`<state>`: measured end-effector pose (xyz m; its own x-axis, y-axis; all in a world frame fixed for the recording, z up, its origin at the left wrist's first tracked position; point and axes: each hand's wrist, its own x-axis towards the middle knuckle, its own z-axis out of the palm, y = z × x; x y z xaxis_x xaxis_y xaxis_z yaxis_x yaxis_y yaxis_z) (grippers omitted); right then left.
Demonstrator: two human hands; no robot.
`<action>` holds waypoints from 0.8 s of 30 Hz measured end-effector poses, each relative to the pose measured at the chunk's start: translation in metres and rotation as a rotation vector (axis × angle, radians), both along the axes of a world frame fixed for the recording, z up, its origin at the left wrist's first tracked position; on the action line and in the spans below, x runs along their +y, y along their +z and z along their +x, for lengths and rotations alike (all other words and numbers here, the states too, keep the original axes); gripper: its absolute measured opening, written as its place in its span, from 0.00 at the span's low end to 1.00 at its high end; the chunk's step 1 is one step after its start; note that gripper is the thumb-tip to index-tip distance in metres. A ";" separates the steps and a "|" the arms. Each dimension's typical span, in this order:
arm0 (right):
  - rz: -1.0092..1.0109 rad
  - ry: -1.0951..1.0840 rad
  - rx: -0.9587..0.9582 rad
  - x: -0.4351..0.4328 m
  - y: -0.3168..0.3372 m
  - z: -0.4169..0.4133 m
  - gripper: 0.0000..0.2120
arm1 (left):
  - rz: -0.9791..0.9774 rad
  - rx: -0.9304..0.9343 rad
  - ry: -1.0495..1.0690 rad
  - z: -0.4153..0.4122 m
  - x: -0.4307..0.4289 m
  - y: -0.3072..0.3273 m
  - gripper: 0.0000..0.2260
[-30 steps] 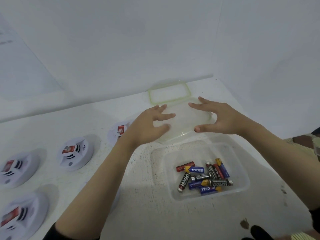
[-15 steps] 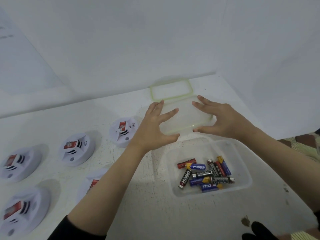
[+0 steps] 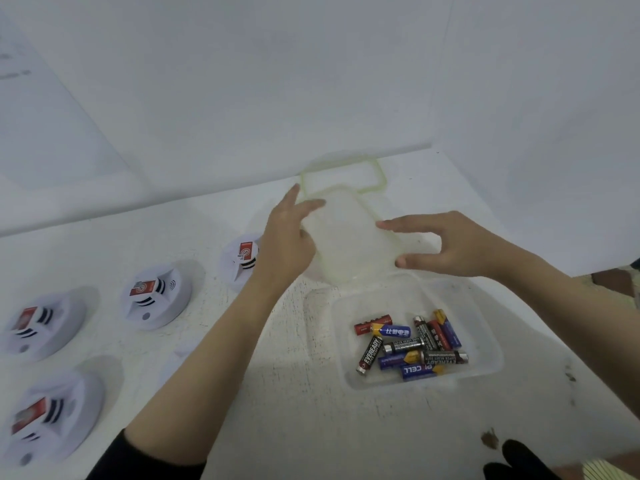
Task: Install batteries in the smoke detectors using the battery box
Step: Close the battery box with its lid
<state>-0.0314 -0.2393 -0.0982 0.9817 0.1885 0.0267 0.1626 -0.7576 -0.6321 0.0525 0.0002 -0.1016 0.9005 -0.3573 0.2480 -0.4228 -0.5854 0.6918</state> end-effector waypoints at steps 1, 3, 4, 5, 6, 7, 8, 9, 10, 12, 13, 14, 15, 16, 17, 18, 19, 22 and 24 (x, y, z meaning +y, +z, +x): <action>-0.025 -0.021 -0.029 0.004 0.000 -0.001 0.27 | -0.103 0.085 0.045 -0.006 -0.001 -0.003 0.26; -0.039 -0.059 -0.065 0.012 -0.001 -0.004 0.30 | -0.210 0.273 0.045 -0.011 -0.002 -0.008 0.19; -0.026 -0.069 -0.073 0.014 -0.003 -0.004 0.31 | -0.180 0.369 -0.002 -0.011 -0.001 -0.010 0.26; -0.009 -0.074 -0.077 0.015 -0.004 -0.005 0.31 | -0.114 0.450 -0.088 -0.011 0.001 -0.011 0.37; 0.004 -0.072 -0.077 0.016 -0.004 -0.005 0.30 | -0.055 0.506 -0.170 -0.010 0.003 -0.014 0.47; 0.011 -0.066 -0.064 0.016 -0.002 -0.004 0.29 | -0.013 0.531 -0.228 -0.011 0.004 -0.016 0.54; 0.021 -0.052 -0.034 0.018 0.001 -0.003 0.30 | 0.001 0.534 -0.257 -0.011 0.005 -0.017 0.57; 0.033 -0.030 0.008 0.020 0.003 -0.002 0.33 | -0.004 0.527 -0.264 -0.010 0.006 -0.020 0.59; 0.041 -0.004 0.048 0.022 0.005 0.000 0.37 | -0.013 0.511 -0.261 -0.009 0.007 -0.022 0.60; 0.045 0.037 0.087 0.028 0.004 0.004 0.42 | -0.019 0.454 -0.239 -0.008 0.006 -0.024 0.58; 0.050 0.044 0.082 0.030 0.002 0.007 0.42 | -0.023 0.427 -0.221 -0.009 0.006 -0.024 0.57; 0.060 0.034 0.069 0.032 -0.001 0.009 0.41 | -0.033 0.401 -0.199 -0.010 0.005 -0.024 0.56; 0.074 0.011 0.055 0.032 -0.004 0.011 0.41 | -0.046 0.379 -0.183 -0.011 0.005 -0.024 0.55; 0.092 -0.015 0.044 0.033 -0.005 0.012 0.41 | -0.062 0.359 -0.174 -0.012 0.004 -0.024 0.54; 0.113 -0.037 0.036 0.033 -0.007 0.013 0.40 | -0.074 0.345 -0.168 -0.013 0.004 -0.025 0.54; 0.130 -0.052 0.027 0.033 -0.007 0.014 0.40 | -0.085 0.334 -0.163 -0.013 0.004 -0.025 0.53; 0.137 -0.061 0.018 0.033 -0.008 0.014 0.40 | -0.096 0.325 -0.155 -0.014 0.003 -0.026 0.53; 0.124 -0.061 0.008 0.033 -0.009 0.017 0.39 | -0.132 0.315 -0.127 -0.014 0.000 -0.030 0.52; 0.136 -0.063 0.020 0.032 -0.007 0.019 0.39 | -0.120 0.332 -0.133 -0.011 0.001 -0.029 0.51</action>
<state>-0.0122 -0.2074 -0.1054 0.9921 0.1221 0.0277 0.1033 -0.6731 -0.7323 0.0415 0.0012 -0.1306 0.8864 -0.4628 -0.0025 -0.2307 -0.4467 0.8644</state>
